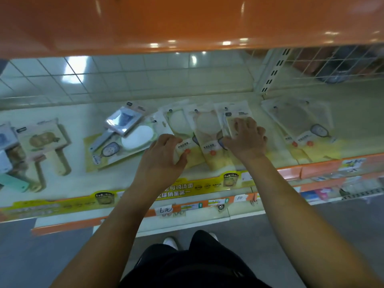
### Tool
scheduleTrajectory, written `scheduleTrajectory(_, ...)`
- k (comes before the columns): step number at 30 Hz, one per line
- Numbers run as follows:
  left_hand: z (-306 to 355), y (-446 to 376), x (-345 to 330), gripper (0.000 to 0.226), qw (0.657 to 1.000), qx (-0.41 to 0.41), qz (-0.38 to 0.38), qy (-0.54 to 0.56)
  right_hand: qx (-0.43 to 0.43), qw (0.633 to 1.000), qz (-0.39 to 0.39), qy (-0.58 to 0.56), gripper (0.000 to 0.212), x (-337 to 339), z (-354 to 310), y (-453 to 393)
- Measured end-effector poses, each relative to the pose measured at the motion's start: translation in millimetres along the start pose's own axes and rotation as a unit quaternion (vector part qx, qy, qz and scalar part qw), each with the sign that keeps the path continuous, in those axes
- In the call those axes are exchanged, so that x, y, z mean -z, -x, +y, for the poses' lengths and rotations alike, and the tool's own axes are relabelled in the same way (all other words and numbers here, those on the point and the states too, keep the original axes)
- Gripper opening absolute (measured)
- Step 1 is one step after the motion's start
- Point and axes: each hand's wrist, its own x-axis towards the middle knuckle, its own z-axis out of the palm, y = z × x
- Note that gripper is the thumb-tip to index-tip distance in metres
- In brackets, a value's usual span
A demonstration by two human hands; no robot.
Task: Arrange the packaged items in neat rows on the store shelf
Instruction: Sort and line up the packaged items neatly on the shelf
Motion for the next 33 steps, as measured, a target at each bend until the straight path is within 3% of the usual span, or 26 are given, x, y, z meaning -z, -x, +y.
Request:
scheduleTrajectory(5, 11.0, -6.1, -7.8, 0.037, 1.0, 0.007, 0.005, -0.009, 0.014, 1.0, -0.014, -0.003, 0.072, 3.6, 5.1, -0.5)
scheduleTrajectory(11, 34.7, -18.9, -19.1, 0.036, 1.0, 0.017, 0.003, -0.026, 0.043, 0.999, -0.006, 0.016, 0.063, 9.1, 11.8, -2.6)
scheduleTrajectory(21, 47.8, -9.6, -24.5, 0.037, 0.997, 0.028, 0.071, -0.014, 0.084, 0.996, 0.013, 0.002, 0.042, 12.3, 15.0, -5.7)
scheduleTrajectory(33, 2.5, 39.9, 12.2, 0.044, 0.984, 0.111, 0.129, -0.06, 0.248, 0.967, 0.007, -0.065, 0.047, -2.7, -78.6, 30.3)
